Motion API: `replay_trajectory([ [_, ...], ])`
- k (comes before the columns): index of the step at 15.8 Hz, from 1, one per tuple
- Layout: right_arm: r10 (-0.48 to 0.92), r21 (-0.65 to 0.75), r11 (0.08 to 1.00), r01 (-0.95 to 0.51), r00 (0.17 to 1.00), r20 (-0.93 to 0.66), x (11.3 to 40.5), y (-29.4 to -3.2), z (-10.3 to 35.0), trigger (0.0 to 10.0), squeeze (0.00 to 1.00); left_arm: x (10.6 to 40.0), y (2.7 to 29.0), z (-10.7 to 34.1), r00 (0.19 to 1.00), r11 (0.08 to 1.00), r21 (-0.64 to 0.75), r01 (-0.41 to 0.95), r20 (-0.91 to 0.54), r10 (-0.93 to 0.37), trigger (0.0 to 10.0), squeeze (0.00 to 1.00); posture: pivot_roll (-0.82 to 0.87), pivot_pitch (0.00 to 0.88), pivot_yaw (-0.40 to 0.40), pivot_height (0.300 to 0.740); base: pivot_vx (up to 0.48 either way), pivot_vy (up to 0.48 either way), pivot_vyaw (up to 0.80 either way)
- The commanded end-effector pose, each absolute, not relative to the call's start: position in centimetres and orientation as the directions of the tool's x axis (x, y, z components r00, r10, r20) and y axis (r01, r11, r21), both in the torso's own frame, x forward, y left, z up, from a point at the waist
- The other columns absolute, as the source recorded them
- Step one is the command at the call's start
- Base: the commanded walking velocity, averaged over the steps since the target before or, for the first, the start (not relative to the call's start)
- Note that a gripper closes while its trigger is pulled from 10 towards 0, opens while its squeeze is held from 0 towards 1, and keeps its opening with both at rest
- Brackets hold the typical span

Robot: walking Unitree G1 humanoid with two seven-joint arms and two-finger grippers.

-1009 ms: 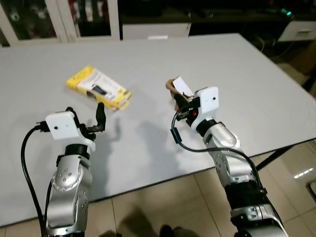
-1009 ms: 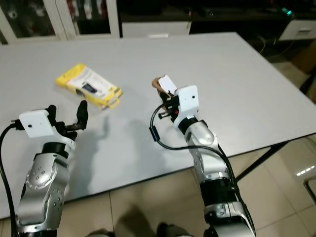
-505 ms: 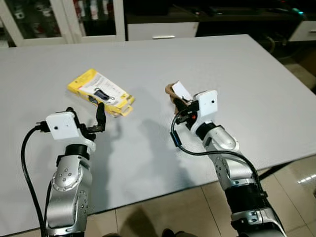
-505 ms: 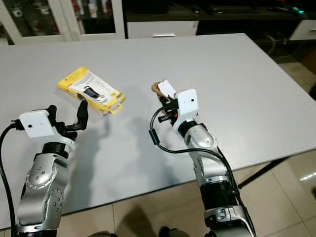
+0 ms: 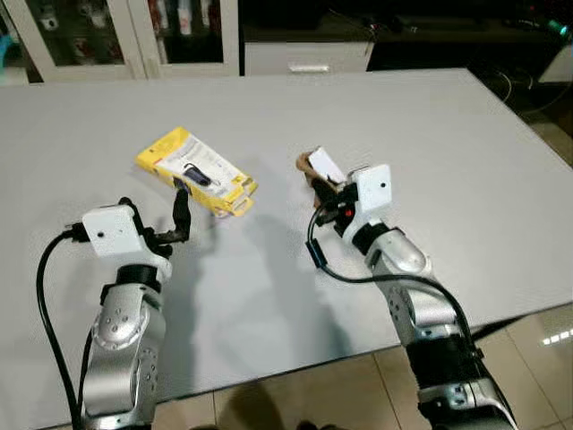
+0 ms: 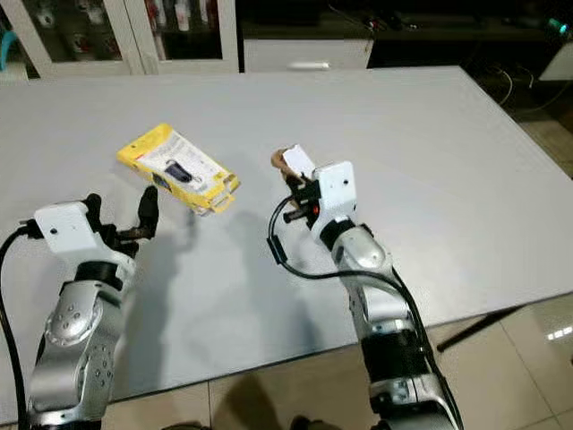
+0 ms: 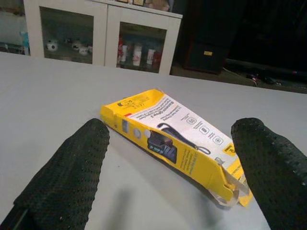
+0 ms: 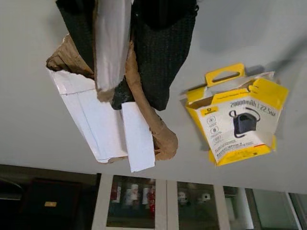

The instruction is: Picking trash to rubbish bin

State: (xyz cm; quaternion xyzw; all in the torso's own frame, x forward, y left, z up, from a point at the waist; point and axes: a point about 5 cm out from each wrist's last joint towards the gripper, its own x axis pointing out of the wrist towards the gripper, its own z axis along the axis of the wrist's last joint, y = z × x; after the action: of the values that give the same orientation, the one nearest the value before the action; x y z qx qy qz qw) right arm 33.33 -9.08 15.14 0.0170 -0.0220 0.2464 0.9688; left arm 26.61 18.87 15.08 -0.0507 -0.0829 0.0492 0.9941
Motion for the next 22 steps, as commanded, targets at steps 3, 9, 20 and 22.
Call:
replay_trajectory([
  [3, 0.474, 0.033, 0.879, -0.476, 0.879, 0.05, 33.1, -9.2, 15.2, 10.0, 0.0, 26.4, 18.9, 14.8, 0.984, 0.99, -0.109, -0.091, 0.145, 0.107, 10.0, 0.0, 0.0, 0.106, -0.057, 0.74, 0.461, 0.0, 0.0],
  [9, 0.481, 0.034, 0.875, -0.483, 0.876, 0.041, 33.0, -9.2, 15.0, 10.0, 0.0, 26.2, 18.9, 14.4, 0.985, 0.989, -0.107, -0.106, 0.126, 0.12, 10.0, 0.0, -0.01, 0.114, -0.058, 0.74, 0.0, 0.0, 0.0],
  [20, 0.464, 0.035, 0.885, -0.464, 0.886, 0.013, 31.8, -10.2, 14.4, 10.0, 0.0, 27.8, 20.3, 14.3, 0.984, 0.988, -0.073, -0.137, 0.104, 0.144, 10.0, 0.0, -0.04, 0.167, -0.042, 0.74, 0.0, 0.0, 0.0],
  [22, 0.453, 0.031, 0.891, -0.453, 0.892, -0.001, 31.5, -10.7, 14.1, 10.0, 0.0, 28.5, 20.6, 14.4, 0.983, 0.986, -0.077, -0.146, 0.105, 0.153, 10.0, 0.0, -0.05, 0.177, -0.037, 0.74, 0.0, 0.0, 0.0],
])
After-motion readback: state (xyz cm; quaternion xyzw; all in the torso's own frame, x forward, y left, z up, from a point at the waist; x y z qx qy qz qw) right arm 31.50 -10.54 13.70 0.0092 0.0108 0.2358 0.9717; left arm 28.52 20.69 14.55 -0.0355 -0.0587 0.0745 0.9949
